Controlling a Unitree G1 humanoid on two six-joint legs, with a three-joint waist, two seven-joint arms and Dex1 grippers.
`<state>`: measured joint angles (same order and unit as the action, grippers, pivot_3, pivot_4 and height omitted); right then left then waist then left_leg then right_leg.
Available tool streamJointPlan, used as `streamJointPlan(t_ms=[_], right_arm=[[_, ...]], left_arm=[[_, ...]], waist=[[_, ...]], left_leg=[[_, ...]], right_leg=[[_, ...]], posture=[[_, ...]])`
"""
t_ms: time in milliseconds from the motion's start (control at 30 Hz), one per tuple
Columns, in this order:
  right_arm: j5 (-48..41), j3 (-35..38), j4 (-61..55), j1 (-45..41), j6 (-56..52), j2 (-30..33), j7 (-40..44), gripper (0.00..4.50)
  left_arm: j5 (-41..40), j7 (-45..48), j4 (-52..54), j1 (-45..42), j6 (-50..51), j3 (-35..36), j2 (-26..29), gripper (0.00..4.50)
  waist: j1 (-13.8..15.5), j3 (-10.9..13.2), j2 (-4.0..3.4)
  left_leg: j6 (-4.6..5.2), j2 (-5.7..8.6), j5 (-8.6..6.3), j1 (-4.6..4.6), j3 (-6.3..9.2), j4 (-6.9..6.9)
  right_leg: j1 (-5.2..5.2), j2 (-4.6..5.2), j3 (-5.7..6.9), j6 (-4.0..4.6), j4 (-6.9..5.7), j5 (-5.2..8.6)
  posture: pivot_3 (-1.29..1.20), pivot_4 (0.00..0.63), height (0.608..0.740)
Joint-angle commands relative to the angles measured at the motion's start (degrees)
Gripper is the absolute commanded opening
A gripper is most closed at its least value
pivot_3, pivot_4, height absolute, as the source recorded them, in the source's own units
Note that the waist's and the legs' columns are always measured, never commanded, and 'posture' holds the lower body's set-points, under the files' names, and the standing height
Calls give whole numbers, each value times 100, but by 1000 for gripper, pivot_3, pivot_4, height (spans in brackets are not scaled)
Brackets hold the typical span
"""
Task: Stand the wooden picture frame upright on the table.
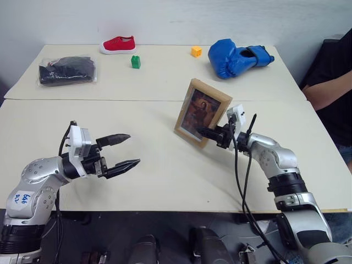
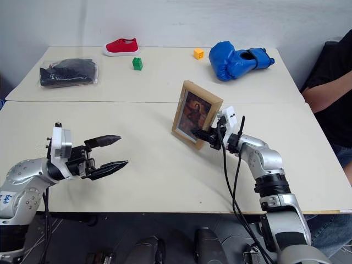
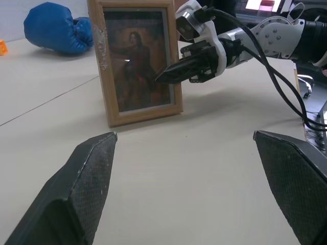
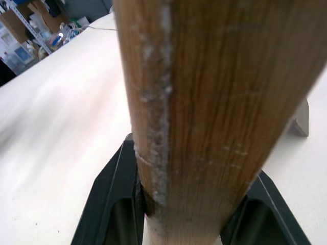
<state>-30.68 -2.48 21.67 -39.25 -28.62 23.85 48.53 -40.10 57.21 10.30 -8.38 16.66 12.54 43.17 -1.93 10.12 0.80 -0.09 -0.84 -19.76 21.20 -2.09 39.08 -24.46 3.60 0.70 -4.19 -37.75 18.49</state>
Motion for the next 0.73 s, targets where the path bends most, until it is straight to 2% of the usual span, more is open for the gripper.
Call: streamJointPlan(t_ms=[33, 333, 467, 667, 733], right_arm=[[209, -5, -81, 174, -174, 14, -21, 1614], [641, -18, -856, 585, 294, 389, 471, 4472], [471, 312, -1316, 1110, 364, 866, 875, 4472], [960, 1248, -1435, 2542, 4191, 1668, 2261, 4472], [1001, 1447, -1427, 2929, 4805, 1862, 2430, 4472]], left_arm=[[40, 2, 116, -36, 3, 161, 6, 4500], [156, 35, 69, 15, -17, 163, -4, 4500], [237, 7, 25, 113, -28, 210, -5, 4500], [1253, 24, -586, 955, -1020, 614, 274, 4500], [1416, 93, -793, 1150, -1380, 753, 297, 4500]], waist=[[2, 0, 0], [20, 2, -3], [30, 2, -3], [37, 2, -3], [27, 3, -2]], left_leg=[[0, 0, 0, 0, 0, 0], [2, 1, -1, 10, 1, -4], [3, 1, -2, 9, 1, -6], [10, 3, -6, 8, -3, -10], [20, 3, -12, -4, -7, -15]], right_leg=[[0, 0, 0, 0, 0, 0], [-5, 0, 2, -1, -2, 0], [-4, -1, 3, -1, 2, 0], [0, -2, 2, -2, 23, -1], [9, -7, 0, -2, 27, -1]], posture=[[0, 150, 740], [0, 150, 740], [0, 150, 740], [0, 150, 740], [0, 150, 740]])
